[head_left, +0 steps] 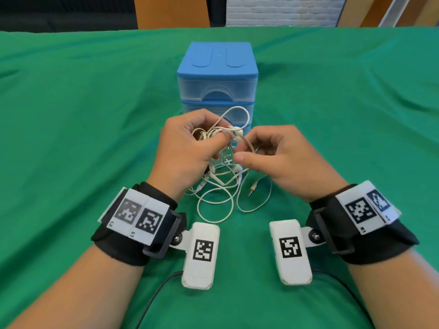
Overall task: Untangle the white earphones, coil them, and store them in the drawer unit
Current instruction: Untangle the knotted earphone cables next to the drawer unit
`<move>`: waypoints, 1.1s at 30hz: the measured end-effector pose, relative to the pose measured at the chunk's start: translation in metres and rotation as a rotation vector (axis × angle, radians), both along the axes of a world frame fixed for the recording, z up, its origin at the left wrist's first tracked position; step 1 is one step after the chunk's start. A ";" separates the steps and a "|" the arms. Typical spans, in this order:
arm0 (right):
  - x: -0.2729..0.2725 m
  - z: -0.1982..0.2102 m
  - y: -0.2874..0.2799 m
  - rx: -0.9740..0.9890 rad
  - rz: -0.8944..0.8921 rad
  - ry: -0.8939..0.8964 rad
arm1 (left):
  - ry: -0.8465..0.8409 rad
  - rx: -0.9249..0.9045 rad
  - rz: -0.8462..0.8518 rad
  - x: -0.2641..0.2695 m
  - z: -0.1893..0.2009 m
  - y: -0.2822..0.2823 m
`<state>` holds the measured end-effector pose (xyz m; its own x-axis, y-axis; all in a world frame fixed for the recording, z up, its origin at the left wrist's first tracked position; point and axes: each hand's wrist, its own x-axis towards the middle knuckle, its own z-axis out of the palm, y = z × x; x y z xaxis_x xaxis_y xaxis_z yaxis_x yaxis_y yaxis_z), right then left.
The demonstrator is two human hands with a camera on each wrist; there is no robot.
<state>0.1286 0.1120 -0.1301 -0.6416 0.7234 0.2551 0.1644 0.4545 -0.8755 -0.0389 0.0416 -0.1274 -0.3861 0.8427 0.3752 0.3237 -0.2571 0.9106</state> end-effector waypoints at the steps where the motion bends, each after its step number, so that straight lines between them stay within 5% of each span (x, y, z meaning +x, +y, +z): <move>1: 0.000 0.001 0.001 0.002 -0.014 0.029 | -0.001 -0.005 -0.003 0.000 0.000 0.000; 7: 0.013 0.009 0.010 -0.093 -0.167 0.265 | -0.060 -0.064 -0.076 0.000 0.000 -0.002; 14: 0.013 0.001 0.018 -0.106 -0.311 0.227 | -0.147 -0.105 -0.123 0.000 0.001 -0.002; 21: 0.016 0.009 0.013 0.112 -0.215 0.297 | -0.297 -0.166 -0.100 0.001 0.001 -0.002; 33: 0.004 0.003 0.007 0.142 -0.083 -0.074 | -0.341 -0.167 -0.133 0.004 0.005 -0.003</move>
